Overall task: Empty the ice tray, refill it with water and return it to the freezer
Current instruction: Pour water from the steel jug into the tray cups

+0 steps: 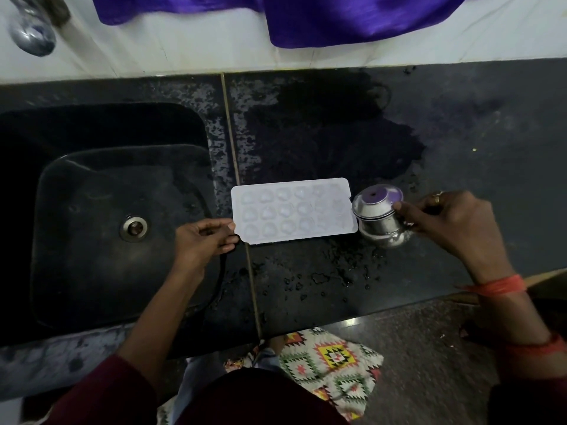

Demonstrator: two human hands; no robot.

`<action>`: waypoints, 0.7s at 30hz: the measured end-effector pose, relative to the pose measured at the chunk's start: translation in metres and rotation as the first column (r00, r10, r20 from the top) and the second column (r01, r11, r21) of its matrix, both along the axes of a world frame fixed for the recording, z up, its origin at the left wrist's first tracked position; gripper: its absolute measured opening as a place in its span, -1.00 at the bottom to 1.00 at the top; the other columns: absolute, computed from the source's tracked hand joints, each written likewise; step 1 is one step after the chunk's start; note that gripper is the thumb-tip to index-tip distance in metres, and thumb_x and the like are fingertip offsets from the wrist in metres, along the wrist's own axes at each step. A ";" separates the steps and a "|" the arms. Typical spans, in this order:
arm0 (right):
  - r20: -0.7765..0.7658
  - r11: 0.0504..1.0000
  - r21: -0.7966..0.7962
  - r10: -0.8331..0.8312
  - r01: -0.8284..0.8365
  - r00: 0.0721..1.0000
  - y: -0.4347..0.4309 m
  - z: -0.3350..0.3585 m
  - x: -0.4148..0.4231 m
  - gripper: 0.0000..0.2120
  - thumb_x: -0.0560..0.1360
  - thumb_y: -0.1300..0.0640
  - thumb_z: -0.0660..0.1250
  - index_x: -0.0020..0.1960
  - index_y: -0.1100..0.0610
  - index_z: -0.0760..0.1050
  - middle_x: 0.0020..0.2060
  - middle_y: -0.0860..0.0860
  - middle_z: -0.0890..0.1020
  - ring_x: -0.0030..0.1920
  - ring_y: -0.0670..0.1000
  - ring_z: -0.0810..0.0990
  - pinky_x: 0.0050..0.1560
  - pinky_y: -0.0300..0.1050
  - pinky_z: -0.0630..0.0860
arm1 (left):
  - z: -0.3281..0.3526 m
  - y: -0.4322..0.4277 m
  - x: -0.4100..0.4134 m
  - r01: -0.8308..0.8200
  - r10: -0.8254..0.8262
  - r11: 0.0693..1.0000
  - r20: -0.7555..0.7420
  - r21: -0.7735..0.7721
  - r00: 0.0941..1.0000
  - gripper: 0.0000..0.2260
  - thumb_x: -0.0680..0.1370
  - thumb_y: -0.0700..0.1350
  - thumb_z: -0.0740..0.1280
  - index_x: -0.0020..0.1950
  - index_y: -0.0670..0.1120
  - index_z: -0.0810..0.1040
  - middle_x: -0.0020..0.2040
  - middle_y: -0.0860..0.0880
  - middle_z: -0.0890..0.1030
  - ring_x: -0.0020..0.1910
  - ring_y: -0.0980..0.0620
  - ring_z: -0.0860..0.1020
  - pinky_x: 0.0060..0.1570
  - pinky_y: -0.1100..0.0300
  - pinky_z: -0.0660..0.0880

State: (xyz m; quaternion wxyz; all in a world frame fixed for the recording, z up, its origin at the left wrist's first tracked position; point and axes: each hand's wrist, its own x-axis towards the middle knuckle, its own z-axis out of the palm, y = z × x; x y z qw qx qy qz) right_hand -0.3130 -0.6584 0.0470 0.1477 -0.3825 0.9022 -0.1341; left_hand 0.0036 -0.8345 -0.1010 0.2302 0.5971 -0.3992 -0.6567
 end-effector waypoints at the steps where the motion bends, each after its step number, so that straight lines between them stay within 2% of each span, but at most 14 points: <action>1: 0.001 1.000 0.012 0.000 0.000 1.000 0.000 -0.001 0.000 -0.68 0.44 -0.29 0.41 -0.28 -0.07 0.68 -0.40 -0.03 0.68 -0.28 -0.03 0.66 -0.16 -0.11 0.49 | 0.000 0.000 0.000 0.000 0.000 1.000 0.001 0.000 1.000 -0.98 0.53 -0.26 0.49 -0.08 -0.16 0.68 -0.34 -0.05 0.72 -0.35 0.09 0.70 -0.33 0.29 0.62; 3: 0.008 1.000 0.028 -0.003 0.003 1.000 0.001 -0.002 -0.001 -0.66 0.44 -0.31 0.40 -0.27 -0.07 0.69 -0.40 -0.02 0.68 -0.28 -0.03 0.66 -0.14 -0.10 0.52 | 0.000 0.000 -0.001 0.004 -0.004 1.000 0.001 0.001 1.000 -0.98 0.53 -0.27 0.48 -0.07 -0.17 0.68 -0.34 -0.05 0.72 -0.36 0.09 0.70 -0.33 0.30 0.62; 11: 0.013 0.999 0.048 0.001 -0.002 1.000 0.004 -0.001 0.000 -0.65 0.44 -0.30 0.40 -0.31 -0.06 0.66 -0.42 -0.04 0.66 -0.31 -0.05 0.65 -0.26 -0.15 0.42 | 0.001 0.000 0.000 -0.002 0.002 1.000 0.001 0.000 1.000 -0.97 0.52 -0.26 0.49 -0.07 -0.17 0.68 -0.34 -0.06 0.72 -0.35 0.08 0.70 -0.32 0.30 0.62; 15: 0.012 0.999 0.052 0.005 -0.006 1.000 0.003 0.000 0.000 -0.66 0.44 -0.30 0.40 -0.31 -0.07 0.65 -0.43 -0.06 0.66 -0.32 -0.08 0.64 -0.30 -0.24 0.41 | 0.001 0.000 -0.001 0.000 0.000 1.000 0.001 0.001 1.000 -0.97 0.52 -0.26 0.49 -0.06 -0.18 0.68 -0.33 -0.06 0.72 -0.34 0.08 0.70 -0.31 0.29 0.62; 21: -0.024 0.999 0.046 0.015 -0.014 1.000 0.005 -0.003 -0.003 -0.59 0.43 -0.33 0.37 -0.33 -0.02 0.66 -0.43 -0.01 0.65 -0.31 0.00 0.65 -0.19 -0.07 0.50 | 0.002 -0.001 0.000 0.004 -0.004 1.000 0.002 -0.006 1.000 -0.96 0.52 -0.26 0.50 -0.05 -0.18 0.69 -0.32 -0.06 0.72 -0.34 0.09 0.70 -0.30 0.30 0.63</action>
